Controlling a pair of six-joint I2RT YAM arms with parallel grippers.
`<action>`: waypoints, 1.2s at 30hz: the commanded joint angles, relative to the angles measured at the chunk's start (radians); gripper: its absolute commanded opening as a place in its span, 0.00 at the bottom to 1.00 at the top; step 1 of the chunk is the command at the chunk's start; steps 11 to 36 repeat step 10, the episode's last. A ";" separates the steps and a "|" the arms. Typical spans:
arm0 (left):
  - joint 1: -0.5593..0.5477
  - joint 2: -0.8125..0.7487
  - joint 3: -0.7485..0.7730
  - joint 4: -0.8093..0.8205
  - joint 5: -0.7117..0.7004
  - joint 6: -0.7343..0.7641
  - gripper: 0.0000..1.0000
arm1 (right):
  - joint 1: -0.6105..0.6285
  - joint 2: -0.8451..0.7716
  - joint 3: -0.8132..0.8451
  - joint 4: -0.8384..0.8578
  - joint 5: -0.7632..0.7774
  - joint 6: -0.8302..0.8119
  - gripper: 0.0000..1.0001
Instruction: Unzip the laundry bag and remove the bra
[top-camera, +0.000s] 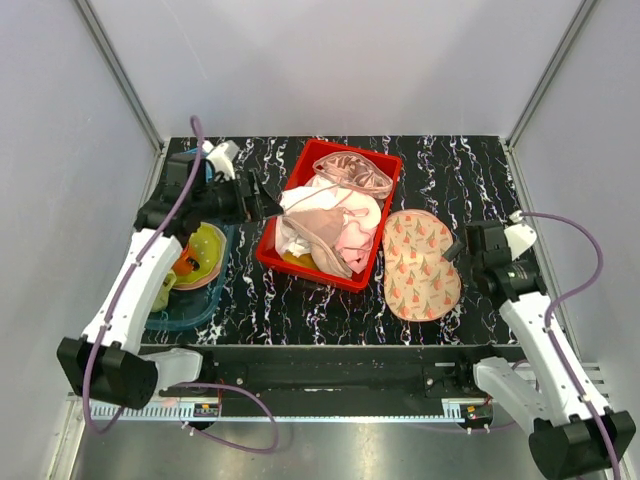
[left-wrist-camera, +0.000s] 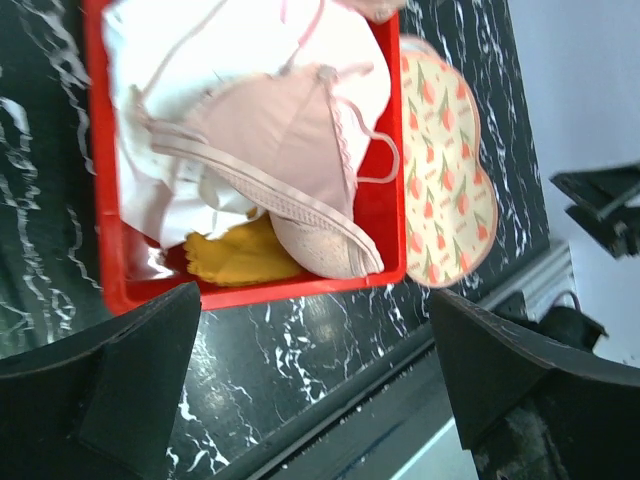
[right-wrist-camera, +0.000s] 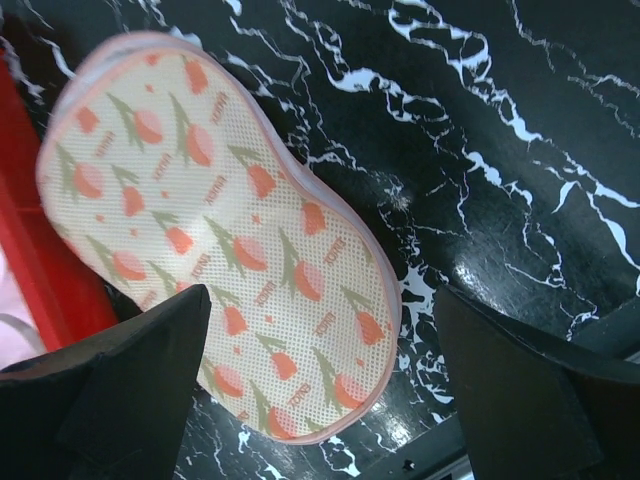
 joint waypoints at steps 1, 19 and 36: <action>0.070 -0.110 -0.022 0.040 -0.069 -0.001 0.99 | 0.004 -0.098 0.041 -0.012 0.063 -0.009 1.00; 0.140 -0.151 -0.093 0.119 -0.021 -0.064 0.99 | 0.002 -0.224 -0.054 0.026 0.021 -0.004 0.99; 0.140 -0.151 -0.093 0.119 -0.021 -0.064 0.99 | 0.002 -0.224 -0.054 0.026 0.021 -0.004 0.99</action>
